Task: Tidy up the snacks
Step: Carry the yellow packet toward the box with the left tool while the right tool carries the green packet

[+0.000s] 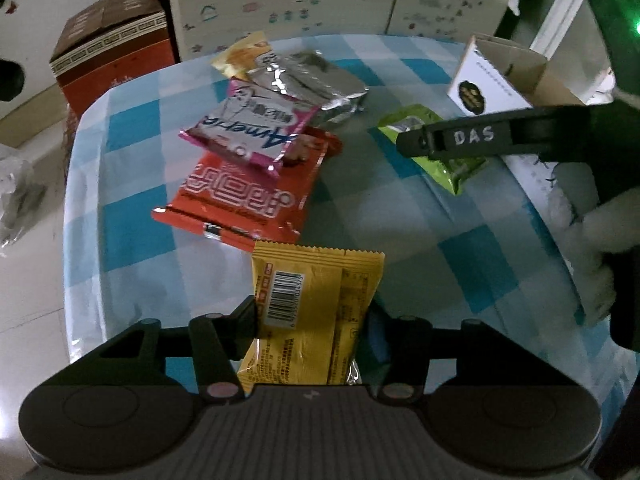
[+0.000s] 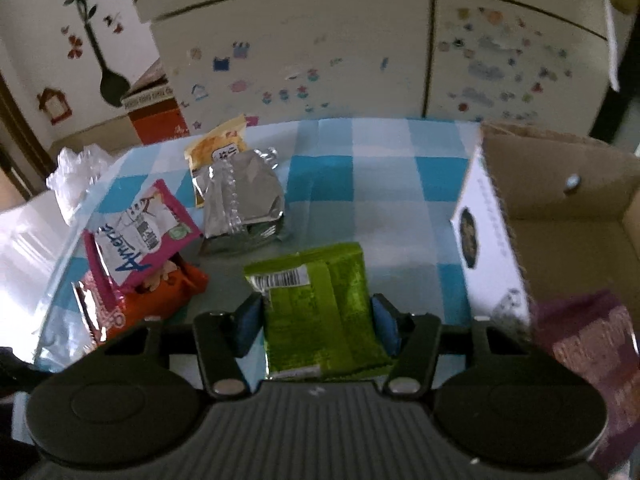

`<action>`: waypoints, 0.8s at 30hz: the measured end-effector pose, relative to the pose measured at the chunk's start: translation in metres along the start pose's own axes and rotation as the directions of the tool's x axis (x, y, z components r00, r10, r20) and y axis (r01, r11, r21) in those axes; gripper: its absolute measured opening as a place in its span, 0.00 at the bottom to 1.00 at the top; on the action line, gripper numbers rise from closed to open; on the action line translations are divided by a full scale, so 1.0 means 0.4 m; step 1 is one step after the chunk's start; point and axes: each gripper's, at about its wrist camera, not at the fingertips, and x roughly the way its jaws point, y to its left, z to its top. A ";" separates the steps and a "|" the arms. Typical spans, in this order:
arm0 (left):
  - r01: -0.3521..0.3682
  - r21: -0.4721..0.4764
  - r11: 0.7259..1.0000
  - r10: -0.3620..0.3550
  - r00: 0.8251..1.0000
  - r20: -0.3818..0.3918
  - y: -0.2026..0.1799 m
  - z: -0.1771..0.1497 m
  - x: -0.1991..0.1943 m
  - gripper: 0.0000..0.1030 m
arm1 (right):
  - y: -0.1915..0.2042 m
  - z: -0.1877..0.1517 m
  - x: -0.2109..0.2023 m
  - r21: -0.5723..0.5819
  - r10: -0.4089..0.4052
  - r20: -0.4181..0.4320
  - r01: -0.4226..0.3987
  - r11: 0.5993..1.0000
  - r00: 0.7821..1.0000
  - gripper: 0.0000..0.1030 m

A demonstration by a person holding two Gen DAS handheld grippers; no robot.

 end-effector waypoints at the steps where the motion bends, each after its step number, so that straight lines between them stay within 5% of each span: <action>1: 0.003 0.004 1.000 -0.003 1.000 0.003 -0.005 0.000 -0.002 0.59 | -0.004 -0.002 -0.012 0.013 0.003 0.002 -0.003 1.000 1.000 0.57; 18: 0.030 0.010 1.000 -0.031 0.994 0.101 -0.043 0.015 -0.053 0.59 | 0.013 -0.068 -0.247 0.068 0.063 0.109 -0.071 0.995 0.992 0.57; 24: 0.054 -0.054 0.997 -0.044 0.985 0.166 -0.036 0.046 -0.087 0.59 | -0.006 -0.081 -0.308 0.098 0.063 0.156 -0.079 0.992 0.986 0.57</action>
